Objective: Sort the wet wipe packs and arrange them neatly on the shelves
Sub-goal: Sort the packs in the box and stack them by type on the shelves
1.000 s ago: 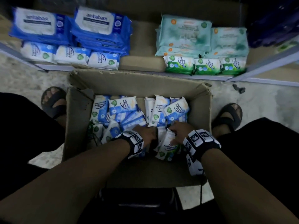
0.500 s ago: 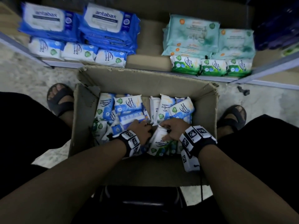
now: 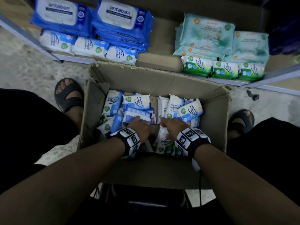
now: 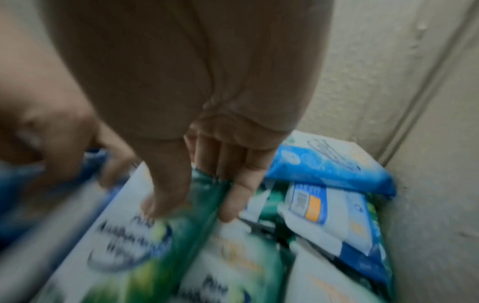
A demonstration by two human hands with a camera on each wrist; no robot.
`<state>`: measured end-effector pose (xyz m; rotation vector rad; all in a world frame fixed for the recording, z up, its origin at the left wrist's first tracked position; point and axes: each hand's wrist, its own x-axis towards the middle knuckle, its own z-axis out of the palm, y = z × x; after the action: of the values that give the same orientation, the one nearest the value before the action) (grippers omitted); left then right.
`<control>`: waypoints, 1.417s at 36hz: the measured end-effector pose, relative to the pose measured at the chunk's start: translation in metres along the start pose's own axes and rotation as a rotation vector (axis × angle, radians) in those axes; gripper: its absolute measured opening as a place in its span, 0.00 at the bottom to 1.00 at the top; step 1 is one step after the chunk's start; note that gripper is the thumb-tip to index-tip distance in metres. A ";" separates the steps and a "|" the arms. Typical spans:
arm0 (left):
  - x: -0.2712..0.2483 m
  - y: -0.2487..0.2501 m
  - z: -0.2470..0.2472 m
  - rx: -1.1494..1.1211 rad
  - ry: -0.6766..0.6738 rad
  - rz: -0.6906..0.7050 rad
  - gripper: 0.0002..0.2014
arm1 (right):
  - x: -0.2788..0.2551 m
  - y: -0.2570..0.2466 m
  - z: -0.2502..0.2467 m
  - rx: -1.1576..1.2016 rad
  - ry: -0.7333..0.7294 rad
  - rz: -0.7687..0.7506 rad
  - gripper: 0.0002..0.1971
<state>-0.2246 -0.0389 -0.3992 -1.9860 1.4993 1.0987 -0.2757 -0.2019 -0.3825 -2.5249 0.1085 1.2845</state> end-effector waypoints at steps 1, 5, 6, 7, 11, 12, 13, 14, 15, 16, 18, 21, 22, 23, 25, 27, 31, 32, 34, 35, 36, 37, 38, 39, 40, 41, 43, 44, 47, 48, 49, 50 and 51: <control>-0.001 -0.001 0.001 0.006 -0.003 0.001 0.16 | 0.001 -0.001 0.004 -0.020 0.018 0.002 0.26; -0.003 -0.009 0.004 -0.001 -0.003 0.022 0.13 | 0.012 -0.006 0.011 -0.086 -0.011 -0.034 0.28; -0.003 -0.010 0.005 -0.014 0.011 0.024 0.13 | 0.015 -0.008 0.011 -0.118 -0.032 -0.039 0.27; -0.004 -0.011 0.006 -0.029 0.026 0.026 0.13 | 0.017 -0.008 0.011 -0.153 -0.044 -0.038 0.26; -0.008 -0.013 0.003 -0.142 0.092 0.023 0.11 | 0.020 -0.011 0.012 -0.243 -0.073 -0.050 0.21; -0.009 -0.014 0.002 -0.171 0.107 0.023 0.10 | 0.020 -0.010 0.012 -0.256 -0.077 -0.066 0.21; -0.009 -0.014 0.000 -0.190 0.123 0.024 0.10 | 0.019 -0.010 0.013 -0.262 -0.075 -0.087 0.23; -0.008 -0.014 -0.001 -0.201 0.137 0.025 0.10 | 0.018 -0.010 0.013 -0.260 -0.071 -0.107 0.26; -0.008 -0.014 -0.001 -0.213 0.149 0.027 0.11 | 0.016 -0.009 0.014 -0.250 -0.058 -0.126 0.28; -0.008 -0.014 -0.002 -0.223 0.154 0.026 0.11 | 0.014 -0.009 0.015 -0.239 -0.037 -0.140 0.29; -0.008 -0.013 -0.003 -0.237 0.151 0.028 0.11 | 0.009 -0.008 0.017 -0.227 -0.005 -0.149 0.29; -0.008 -0.013 -0.004 -0.274 0.146 0.033 0.12 | 0.005 -0.006 0.019 -0.225 0.015 -0.168 0.30; -0.008 -0.013 -0.003 -0.292 0.145 0.030 0.11 | 0.005 -0.006 0.018 -0.248 0.019 -0.169 0.28; -0.008 -0.014 -0.002 -0.315 0.149 0.025 0.11 | 0.005 -0.006 0.016 -0.281 0.018 -0.166 0.25; -0.010 -0.016 -0.002 -0.386 0.174 0.003 0.11 | 0.005 -0.008 0.014 -0.367 -0.032 -0.156 0.19; -0.013 -0.017 -0.002 -0.487 0.206 -0.023 0.13 | 0.002 -0.012 0.017 -0.450 -0.063 -0.145 0.17; -0.022 -0.019 -0.005 -0.611 0.283 -0.083 0.14 | -0.004 -0.015 0.029 -0.459 -0.021 -0.116 0.18; -0.024 -0.021 -0.006 -0.627 0.308 -0.099 0.14 | -0.004 -0.016 0.030 -0.454 -0.012 -0.120 0.17; -0.030 -0.028 -0.010 -0.659 0.329 -0.140 0.12 | -0.001 -0.018 0.027 -0.439 0.004 -0.153 0.15; -0.032 -0.032 -0.011 -0.670 0.335 -0.168 0.11 | 0.001 -0.019 0.023 -0.422 0.013 -0.164 0.14; -0.035 -0.037 -0.013 -0.674 0.344 -0.205 0.10 | 0.003 -0.020 0.020 -0.395 0.021 -0.165 0.14; -0.038 -0.041 -0.014 -0.667 0.349 -0.250 0.09 | 0.005 -0.021 0.015 -0.359 0.026 -0.153 0.14; -0.041 -0.045 -0.015 -0.643 0.342 -0.304 0.08 | 0.007 -0.023 0.011 -0.313 0.033 -0.141 0.14; -0.044 -0.048 -0.014 -0.606 0.327 -0.360 0.08 | 0.009 -0.026 0.007 -0.262 0.038 -0.131 0.14; -0.047 -0.051 -0.013 -0.575 0.306 -0.415 0.08 | 0.010 -0.029 0.003 -0.207 0.045 -0.131 0.13; -0.050 -0.054 -0.012 -0.564 0.291 -0.464 0.09 | 0.011 -0.033 0.001 -0.149 0.054 -0.134 0.12; -0.055 -0.058 -0.008 -0.592 0.256 -0.544 0.14 | 0.013 -0.038 0.000 -0.045 0.081 -0.137 0.10; -0.057 -0.060 -0.005 -0.619 0.228 -0.571 0.18 | 0.014 -0.041 0.001 -0.009 0.100 -0.133 0.09; -0.061 -0.061 0.003 -0.693 0.142 -0.615 0.30 | 0.016 -0.047 0.001 0.077 0.176 -0.109 0.16; -0.061 -0.060 0.005 -0.712 0.135 -0.634 0.31 | 0.017 -0.048 0.001 0.112 0.214 -0.106 0.20; -0.061 -0.059 0.007 -0.732 0.136 -0.659 0.32 | 0.018 -0.049 0.002 0.147 0.243 -0.098 0.24; -0.060 -0.058 0.008 -0.752 0.136 -0.687 0.33 | 0.019 -0.050 0.002 0.180 0.267 -0.097 0.27; -0.059 -0.057 0.009 -0.773 0.130 -0.711 0.35 | 0.020 -0.051 0.002 0.204 0.274 -0.088 0.30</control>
<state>-0.1808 0.0221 -0.3652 -2.7975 0.2810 1.3184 -0.2545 -0.1512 -0.3878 -2.4826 0.1758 0.8437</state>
